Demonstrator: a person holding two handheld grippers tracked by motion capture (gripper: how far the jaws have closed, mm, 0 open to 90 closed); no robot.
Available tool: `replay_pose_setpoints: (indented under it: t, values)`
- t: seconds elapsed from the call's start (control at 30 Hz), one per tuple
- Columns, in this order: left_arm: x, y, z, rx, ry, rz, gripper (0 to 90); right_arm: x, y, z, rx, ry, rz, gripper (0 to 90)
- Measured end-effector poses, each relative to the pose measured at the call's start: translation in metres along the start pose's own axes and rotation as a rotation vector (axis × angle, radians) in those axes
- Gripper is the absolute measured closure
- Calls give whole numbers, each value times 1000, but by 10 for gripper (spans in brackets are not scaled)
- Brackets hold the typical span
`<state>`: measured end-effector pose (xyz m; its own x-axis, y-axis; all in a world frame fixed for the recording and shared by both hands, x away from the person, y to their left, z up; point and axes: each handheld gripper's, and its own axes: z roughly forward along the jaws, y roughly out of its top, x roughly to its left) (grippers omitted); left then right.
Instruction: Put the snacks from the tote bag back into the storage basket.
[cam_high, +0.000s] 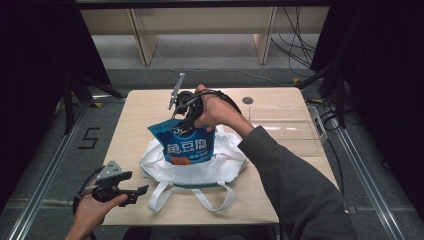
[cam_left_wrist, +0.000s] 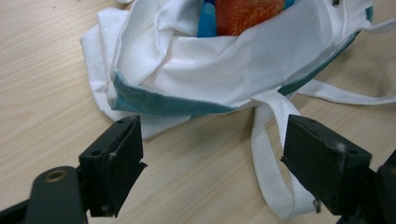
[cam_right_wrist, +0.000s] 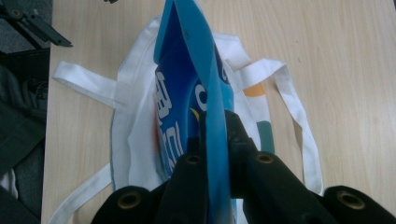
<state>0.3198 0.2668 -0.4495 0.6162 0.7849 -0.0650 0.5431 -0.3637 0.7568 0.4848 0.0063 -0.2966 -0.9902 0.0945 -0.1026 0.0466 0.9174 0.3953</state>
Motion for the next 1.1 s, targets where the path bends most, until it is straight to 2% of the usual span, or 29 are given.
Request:
replay_pose_setpoints:
  t: [0.1, 0.13, 0.33, 0.4, 0.43, 0.5, 0.6, 0.63, 0.67, 0.7, 0.8, 0.83, 0.87, 0.93, 1.07, 1.1]
  values:
    - [-2, 0, 1, -19, 1, -25, 194, -1, 0, 0, 0, 9, -12, 900]
    - [0, 0, 0, 0, 0, -4, 194, -1, 0, 0, 0, 6, -15, 900]
    - [1, 0, 0, 7, -7, -6, 194, -2, 1, -1, 3, 21, -34, 900]
    - [0, 0, 0, 8, -8, -23, 194, -1, 2, -3, 20, 14, -34, 900]
    - [1, 0, 0, 4, -5, -13, 194, -1, 3, -5, 28, 15, -44, 900]
    - [0, 0, 1, 1, -2, -25, 194, 1, 6, -8, 40, 8, -49, 900]
    - [1, 0, 0, 6, -5, -18, 194, 0, 11, -16, 47, 1, -68, 900]
    - [0, 0, 1, -9, 10, -28, 194, 1, 13, -20, 49, -6, -64, 900]
    - [0, 0, 1, -5, -2, -27, 194, 0, 15, -23, 43, -5, -87, 900]
    - [0, 0, 1, 0, -2, -25, 194, 2, 16, -27, 45, -6, -74, 900]
    - [0, 0, 1, -1, -2, -32, 194, 3, 20, -39, 36, -9, -76, 900]
    - [0, 0, 1, -1, -2, -29, 194, 5, 21, -43, 25, -4, -53, 900]
    - [0, -1, 1, -4, 2, -26, 194, 4, 23, -48, 15, -1, -73, 900]
    - [0, 0, 1, -2, 1, -29, 194, 4, 25, -58, 11, -14, -64, 900]
    - [1, 0, 0, 4, 2, -11, 194, 2, 26, -76, -5, -23, -80, 900]
    - [1, 0, 1, 1, 5, -23, 194, 2, 26, -81, -9, -31, -85, 900]
